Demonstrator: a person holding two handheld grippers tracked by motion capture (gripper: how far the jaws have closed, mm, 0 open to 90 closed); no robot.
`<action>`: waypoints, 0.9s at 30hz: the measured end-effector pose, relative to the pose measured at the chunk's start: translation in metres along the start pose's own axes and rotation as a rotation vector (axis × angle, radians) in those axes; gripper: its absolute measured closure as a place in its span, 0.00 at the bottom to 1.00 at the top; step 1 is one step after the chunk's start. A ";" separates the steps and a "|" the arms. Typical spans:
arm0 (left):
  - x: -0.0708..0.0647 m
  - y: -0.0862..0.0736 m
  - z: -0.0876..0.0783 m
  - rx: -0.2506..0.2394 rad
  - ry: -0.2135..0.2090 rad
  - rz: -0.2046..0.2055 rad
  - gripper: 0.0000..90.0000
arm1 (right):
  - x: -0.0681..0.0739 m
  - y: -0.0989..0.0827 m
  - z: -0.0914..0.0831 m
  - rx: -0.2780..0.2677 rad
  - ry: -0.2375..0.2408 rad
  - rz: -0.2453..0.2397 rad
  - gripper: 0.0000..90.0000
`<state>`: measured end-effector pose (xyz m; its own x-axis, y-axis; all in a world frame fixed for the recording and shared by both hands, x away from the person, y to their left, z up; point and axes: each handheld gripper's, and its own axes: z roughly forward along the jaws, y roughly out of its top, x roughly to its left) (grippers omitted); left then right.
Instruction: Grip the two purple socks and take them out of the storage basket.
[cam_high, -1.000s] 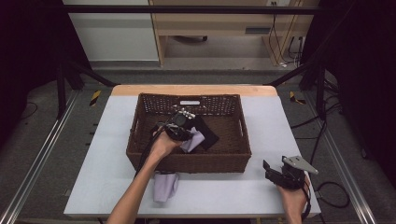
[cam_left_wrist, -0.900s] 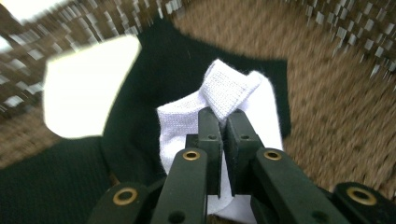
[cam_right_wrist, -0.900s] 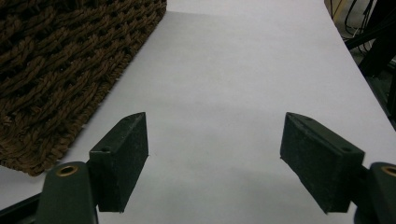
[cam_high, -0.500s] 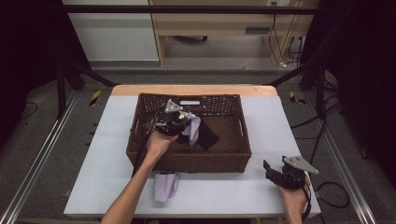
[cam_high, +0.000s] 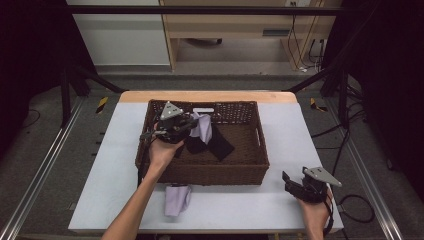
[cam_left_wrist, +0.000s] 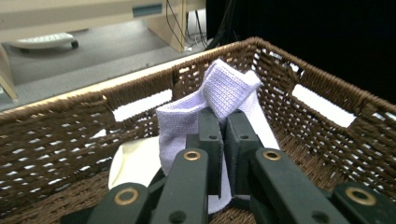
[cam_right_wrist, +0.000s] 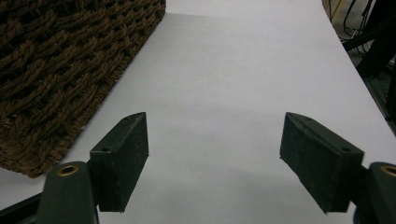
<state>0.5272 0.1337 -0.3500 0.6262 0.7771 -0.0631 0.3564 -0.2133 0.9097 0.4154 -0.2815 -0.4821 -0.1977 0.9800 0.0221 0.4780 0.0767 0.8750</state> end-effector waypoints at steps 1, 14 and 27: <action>0.000 0.001 -0.004 -0.010 -0.001 -0.001 0.95 | 0.000 0.000 0.000 0.000 -0.001 0.001 0.27; -0.009 0.009 -0.063 -0.104 -0.040 0.032 0.95 | 0.000 0.000 -0.002 -0.005 -0.003 0.001 0.27; -0.014 0.003 -0.117 -0.158 -0.082 0.021 0.95 | 0.002 0.000 -0.003 -0.010 0.004 -0.004 0.27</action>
<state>0.4386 0.1918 -0.2980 0.6890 0.7213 -0.0712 0.2338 -0.1283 0.9638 0.4123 -0.2803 -0.4800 -0.2027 0.9790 0.0206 0.4686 0.0785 0.8799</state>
